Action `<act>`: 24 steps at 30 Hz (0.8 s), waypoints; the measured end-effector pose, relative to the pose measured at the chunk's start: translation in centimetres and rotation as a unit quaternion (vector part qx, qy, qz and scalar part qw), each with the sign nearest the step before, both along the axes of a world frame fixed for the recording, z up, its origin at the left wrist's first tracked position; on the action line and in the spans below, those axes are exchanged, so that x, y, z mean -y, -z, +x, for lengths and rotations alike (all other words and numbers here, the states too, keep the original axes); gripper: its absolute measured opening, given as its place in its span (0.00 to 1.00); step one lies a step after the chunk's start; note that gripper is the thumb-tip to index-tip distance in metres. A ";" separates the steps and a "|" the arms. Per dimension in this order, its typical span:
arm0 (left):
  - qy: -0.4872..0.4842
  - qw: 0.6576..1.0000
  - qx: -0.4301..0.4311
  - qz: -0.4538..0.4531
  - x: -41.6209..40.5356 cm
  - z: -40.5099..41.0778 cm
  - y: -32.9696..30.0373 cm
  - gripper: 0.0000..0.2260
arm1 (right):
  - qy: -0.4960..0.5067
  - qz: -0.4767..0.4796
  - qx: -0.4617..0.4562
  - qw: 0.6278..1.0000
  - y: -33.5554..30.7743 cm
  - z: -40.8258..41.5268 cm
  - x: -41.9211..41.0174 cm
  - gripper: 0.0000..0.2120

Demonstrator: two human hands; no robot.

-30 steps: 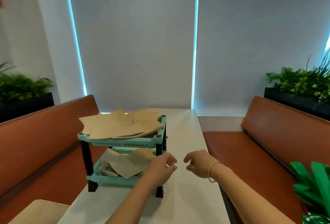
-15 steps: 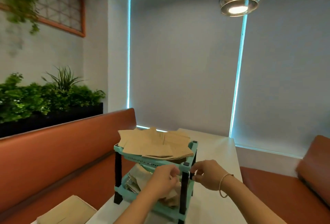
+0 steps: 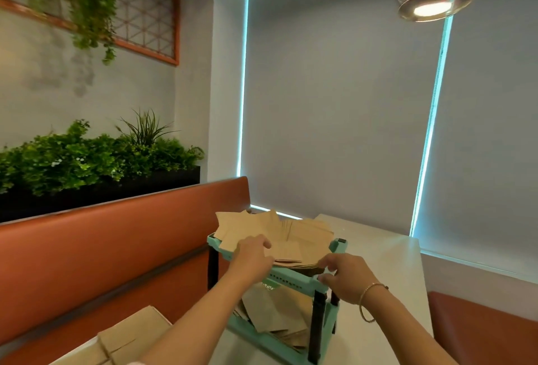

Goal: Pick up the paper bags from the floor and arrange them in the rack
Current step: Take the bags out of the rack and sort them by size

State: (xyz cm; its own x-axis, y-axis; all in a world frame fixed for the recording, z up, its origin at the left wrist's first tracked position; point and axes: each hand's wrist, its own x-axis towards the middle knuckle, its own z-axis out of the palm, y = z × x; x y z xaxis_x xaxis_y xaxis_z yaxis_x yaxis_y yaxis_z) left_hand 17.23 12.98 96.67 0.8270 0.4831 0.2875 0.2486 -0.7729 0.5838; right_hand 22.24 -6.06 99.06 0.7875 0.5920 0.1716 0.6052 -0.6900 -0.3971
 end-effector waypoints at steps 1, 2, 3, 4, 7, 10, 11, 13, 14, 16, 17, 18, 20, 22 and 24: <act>-0.020 1.000 -0.019 0.010 -0.6 0.4 -0.2 0.16 | 0.007 0.007 -0.006 1.000 0.0 0.2 -0.2 0.15; -0.044 0.998 -0.041 0.025 -1.2 0.8 -0.3 0.17 | 0.012 0.012 -0.011 1.000 0.0 0.4 -0.4 0.16; -0.069 0.995 -0.066 0.040 -1.8 1.3 -0.4 0.18 | 0.018 0.016 -0.015 1.000 -0.1 0.8 -0.8 0.16; -0.093 0.990 -0.089 0.051 -2.4 1.7 -0.5 0.18 | 0.022 0.019 -0.019 0.999 -0.1 1.1 -1.1 0.16; -0.150 0.976 -0.150 0.046 -4.2 3.1 -0.5 0.20 | 0.036 0.022 -0.021 0.999 -0.5 2.5 -2.2 0.16; -0.181 0.961 -0.209 0.019 -6.2 4.8 -0.5 0.25 | 0.051 0.014 -0.035 0.998 -0.5 4.3 -4.1 0.16; -0.183 0.958 -0.220 0.012 -7.0 5.3 -0.5 0.26 | 0.059 0.011 -0.044 0.997 -0.5 4.9 -4.9 0.16; -0.181 0.956 -0.232 0.007 -8.4 6.4 -0.5 0.28 | 0.074 -0.002 -0.069 0.995 -0.3 6.1 -6.8 0.17; -0.176 0.956 -0.236 0.006 -9.0 6.8 -0.6 0.29 | 0.082 -0.014 -0.084 0.993 -0.2 6.7 -7.8 0.18; -0.151 0.957 -0.249 -0.004 -10.1 7.4 -0.8 0.32 | 0.099 -0.041 -0.113 0.988 -0.1 7.8 -9.8 0.19; -0.132 0.957 -0.259 -0.009 -10.6 7.7 -1.0 0.33 | 0.110 -0.054 -0.124 0.985 -0.1 8.3 -10.8 0.19; -0.111 0.957 -0.269 -0.010 -11.1 8.0 -1.1 0.34 | 0.122 -0.065 -0.134 0.981 -0.1 9.0 -11.7 0.19; -0.072 0.956 -0.284 -0.011 -12.0 8.5 -1.5 0.35 | 0.145 -0.076 -0.158 0.974 0.2 10.3 -13.3 0.19; -0.041 0.957 -0.286 -0.020 -12.8 9.1 -1.9 0.35 | 0.161 -0.075 -0.186 0.966 0.4 11.4 -14.6 0.17; -0.019 0.961 -0.274 -0.034 -13.4 9.9 -2.1 0.35 | 0.175 -0.069 -0.203 0.961 0.7 12.7 -15.3 0.17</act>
